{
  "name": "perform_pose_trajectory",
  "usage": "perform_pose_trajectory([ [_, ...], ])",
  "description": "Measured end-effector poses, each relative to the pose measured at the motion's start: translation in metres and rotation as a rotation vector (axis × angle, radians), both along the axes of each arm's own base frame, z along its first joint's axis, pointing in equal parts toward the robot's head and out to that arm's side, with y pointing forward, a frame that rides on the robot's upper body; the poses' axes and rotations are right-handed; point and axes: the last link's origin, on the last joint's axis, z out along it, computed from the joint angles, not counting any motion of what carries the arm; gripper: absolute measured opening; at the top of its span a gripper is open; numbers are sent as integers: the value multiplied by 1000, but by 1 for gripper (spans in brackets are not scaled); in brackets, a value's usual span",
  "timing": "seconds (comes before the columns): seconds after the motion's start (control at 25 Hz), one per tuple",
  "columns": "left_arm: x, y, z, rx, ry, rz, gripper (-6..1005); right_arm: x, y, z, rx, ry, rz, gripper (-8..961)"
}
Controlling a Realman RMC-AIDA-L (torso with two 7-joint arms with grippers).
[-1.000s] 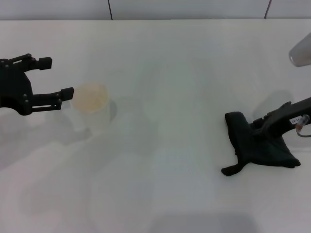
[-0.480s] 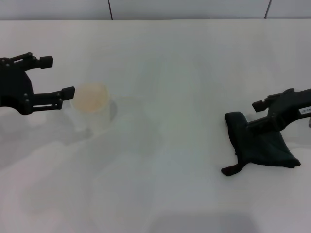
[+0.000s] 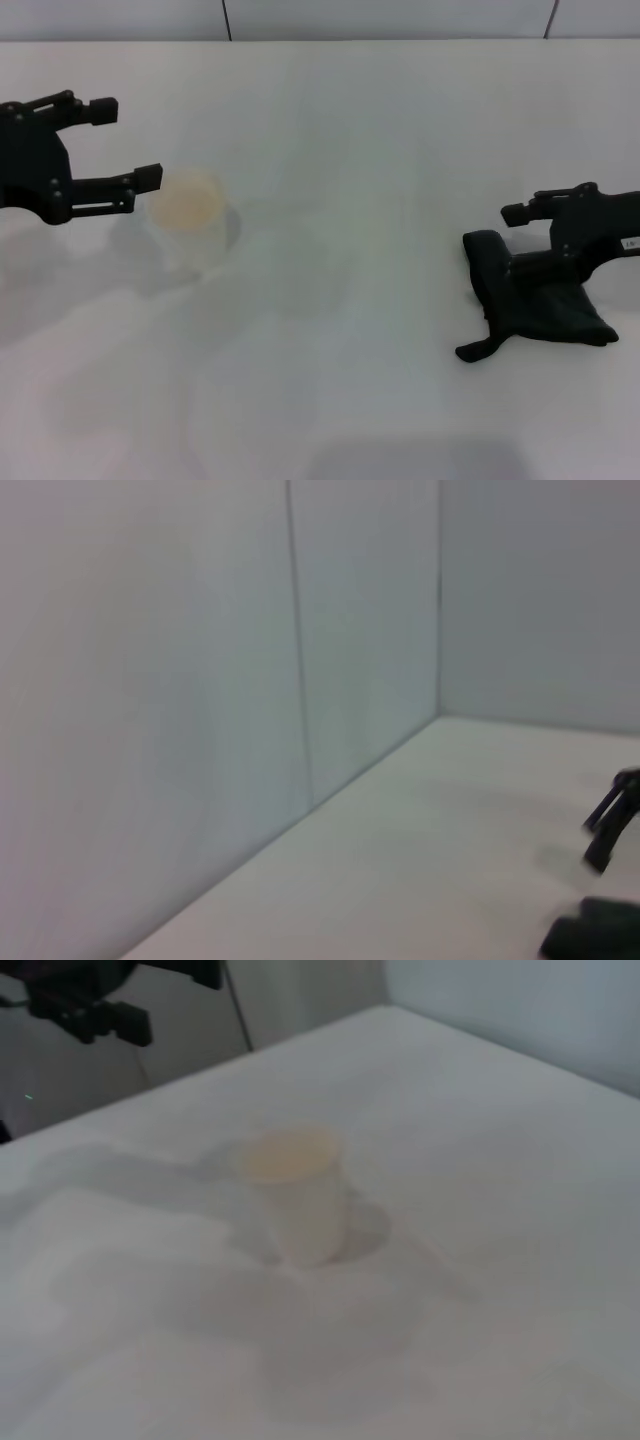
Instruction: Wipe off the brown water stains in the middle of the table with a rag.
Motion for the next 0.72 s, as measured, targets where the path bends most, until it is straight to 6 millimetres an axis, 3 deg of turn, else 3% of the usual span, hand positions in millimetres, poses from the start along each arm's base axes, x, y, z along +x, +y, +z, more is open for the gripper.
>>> perform_pose_trajectory([
  [0.36,13,-15,3,-65,-82,-85,888,0,-4,-4,-26,25,67,845],
  [0.72,4,-27,-4,-167,-46,-54,887,-8,-7,-4,-48,27,124,845],
])
